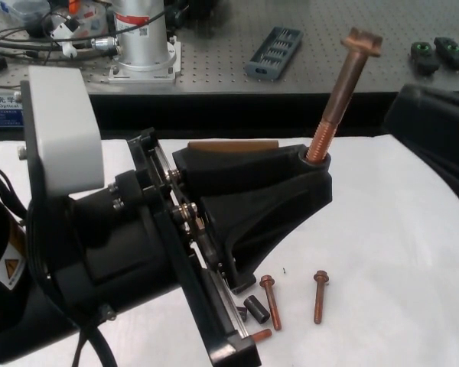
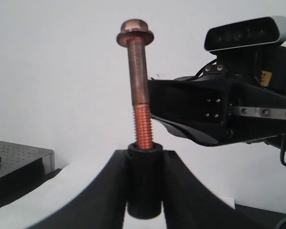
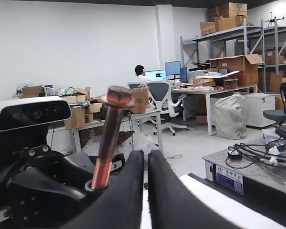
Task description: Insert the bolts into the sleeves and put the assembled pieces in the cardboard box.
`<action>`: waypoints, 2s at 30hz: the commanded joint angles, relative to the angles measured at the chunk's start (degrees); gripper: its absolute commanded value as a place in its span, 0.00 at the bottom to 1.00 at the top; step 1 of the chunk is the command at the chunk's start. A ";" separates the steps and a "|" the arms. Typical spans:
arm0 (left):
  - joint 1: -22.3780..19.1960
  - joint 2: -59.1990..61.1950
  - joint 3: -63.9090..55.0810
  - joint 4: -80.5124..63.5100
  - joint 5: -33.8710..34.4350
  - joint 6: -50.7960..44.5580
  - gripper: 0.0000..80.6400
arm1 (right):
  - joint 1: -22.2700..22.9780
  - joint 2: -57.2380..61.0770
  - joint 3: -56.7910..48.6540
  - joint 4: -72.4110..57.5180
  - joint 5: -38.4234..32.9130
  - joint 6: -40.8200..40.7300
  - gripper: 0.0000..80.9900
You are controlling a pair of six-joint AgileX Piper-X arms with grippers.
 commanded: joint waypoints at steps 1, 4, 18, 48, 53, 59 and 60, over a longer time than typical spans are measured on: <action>-0.07 -0.82 -0.73 -2.42 0.00 -0.25 0.01 | -0.05 0.93 -1.38 -0.23 -1.70 0.40 0.04; -0.07 -0.82 -0.73 -2.42 0.00 -0.25 0.01 | -0.05 2.35 -2.87 -0.39 -2.90 0.40 0.04; -0.07 -0.82 -0.73 -0.35 0.00 -0.25 0.01 | -0.05 3.45 -4.72 -0.66 -9.19 0.56 0.04; -0.07 -0.82 -0.73 -1.25 2.64 -1.15 0.01 | -0.23 3.45 -4.72 -0.66 -10.13 0.56 0.03; -0.07 -0.82 -0.73 -2.08 2.64 -1.15 0.01 | -0.20 3.45 -4.72 1.10 -8.49 0.56 0.22; -0.07 -0.82 -0.73 -2.08 2.64 -1.15 0.01 | -0.20 3.45 -4.72 0.80 -6.37 1.79 0.34; -0.07 -0.82 -0.73 -2.08 2.64 -1.15 0.01 | -0.20 3.45 -4.72 0.51 -6.37 1.79 0.34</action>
